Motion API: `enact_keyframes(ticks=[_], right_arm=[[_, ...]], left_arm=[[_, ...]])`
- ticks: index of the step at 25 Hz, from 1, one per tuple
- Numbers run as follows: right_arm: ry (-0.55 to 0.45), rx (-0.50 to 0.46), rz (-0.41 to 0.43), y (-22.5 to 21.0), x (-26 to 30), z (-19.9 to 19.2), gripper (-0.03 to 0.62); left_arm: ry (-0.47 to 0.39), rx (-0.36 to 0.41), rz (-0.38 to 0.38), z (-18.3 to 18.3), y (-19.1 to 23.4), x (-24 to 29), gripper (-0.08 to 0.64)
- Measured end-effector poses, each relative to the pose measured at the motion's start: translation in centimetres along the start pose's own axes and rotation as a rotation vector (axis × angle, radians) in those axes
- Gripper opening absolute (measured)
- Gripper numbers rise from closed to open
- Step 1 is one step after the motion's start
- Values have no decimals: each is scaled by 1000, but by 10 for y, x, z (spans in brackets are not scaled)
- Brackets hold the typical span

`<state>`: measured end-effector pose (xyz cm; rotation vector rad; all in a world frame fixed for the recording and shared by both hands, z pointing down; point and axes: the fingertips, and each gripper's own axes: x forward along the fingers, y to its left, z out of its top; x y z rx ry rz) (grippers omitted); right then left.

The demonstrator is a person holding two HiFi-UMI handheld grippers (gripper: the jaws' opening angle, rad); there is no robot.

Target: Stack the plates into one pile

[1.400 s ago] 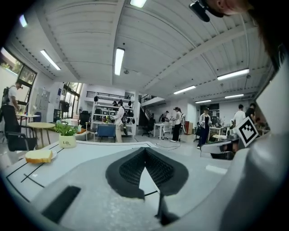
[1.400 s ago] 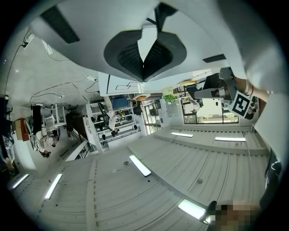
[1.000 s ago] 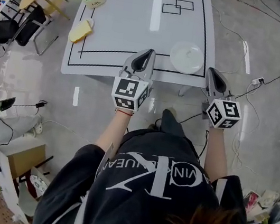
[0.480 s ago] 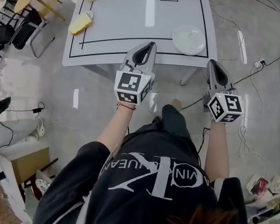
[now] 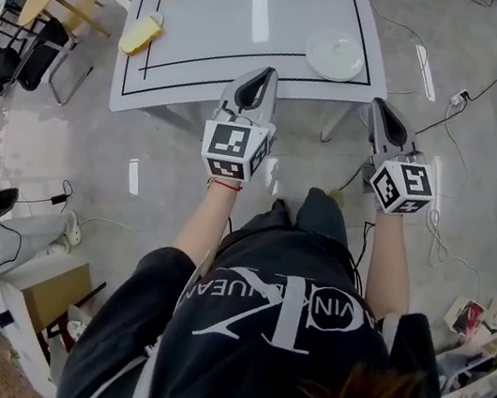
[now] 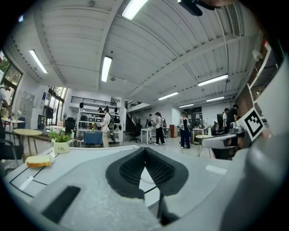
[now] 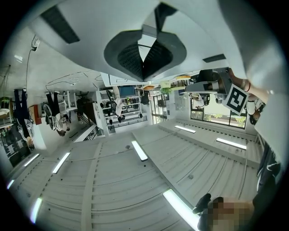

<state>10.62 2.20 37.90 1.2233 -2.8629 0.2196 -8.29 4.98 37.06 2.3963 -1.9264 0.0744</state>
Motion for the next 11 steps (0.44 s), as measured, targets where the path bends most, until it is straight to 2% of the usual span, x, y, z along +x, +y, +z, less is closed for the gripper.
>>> enact_keyframes(ticks=[11], right_arm=[[-11,-1,-2,-8,-4,0,0]], left_arm=[[-6,9,10,1,-5,3,11]])
